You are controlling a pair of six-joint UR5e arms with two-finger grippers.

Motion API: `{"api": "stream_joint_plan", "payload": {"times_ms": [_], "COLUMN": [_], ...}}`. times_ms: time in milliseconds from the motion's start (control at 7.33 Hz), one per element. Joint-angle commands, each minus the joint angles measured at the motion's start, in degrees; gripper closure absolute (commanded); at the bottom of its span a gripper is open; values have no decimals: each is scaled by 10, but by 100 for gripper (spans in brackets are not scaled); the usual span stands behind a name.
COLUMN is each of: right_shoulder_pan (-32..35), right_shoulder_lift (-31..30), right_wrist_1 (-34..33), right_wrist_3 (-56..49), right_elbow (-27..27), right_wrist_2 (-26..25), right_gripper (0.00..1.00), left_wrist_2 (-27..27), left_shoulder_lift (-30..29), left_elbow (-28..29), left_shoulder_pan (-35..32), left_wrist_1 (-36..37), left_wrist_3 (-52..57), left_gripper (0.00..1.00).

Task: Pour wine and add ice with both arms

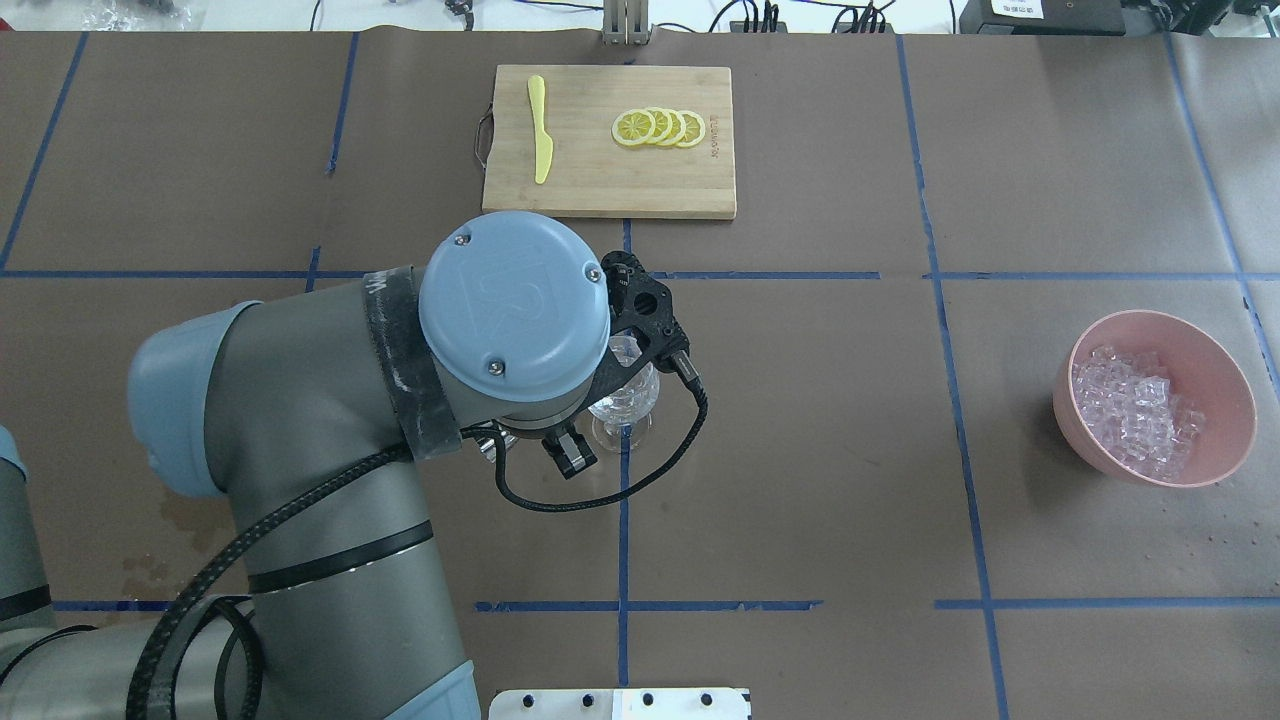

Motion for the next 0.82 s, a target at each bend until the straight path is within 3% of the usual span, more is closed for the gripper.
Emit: {"api": "stream_joint_plan", "payload": {"times_ms": [0, 682], "right_shoulder_pan": [0, 0], "right_shoulder_lift": [0, 0], "right_wrist_1": [0, 0], "right_wrist_3": [0, 0], "right_elbow": [0, -1], "right_wrist_2": [0, 0], "right_gripper": [0, 0], "left_wrist_2": [0, 1], "left_shoulder_lift": [0, 0], "left_elbow": [0, 11], "left_shoulder_pan": [0, 1], "left_wrist_1": [0, 10], "left_wrist_3": [0, 0], "left_gripper": [100, 100]}}
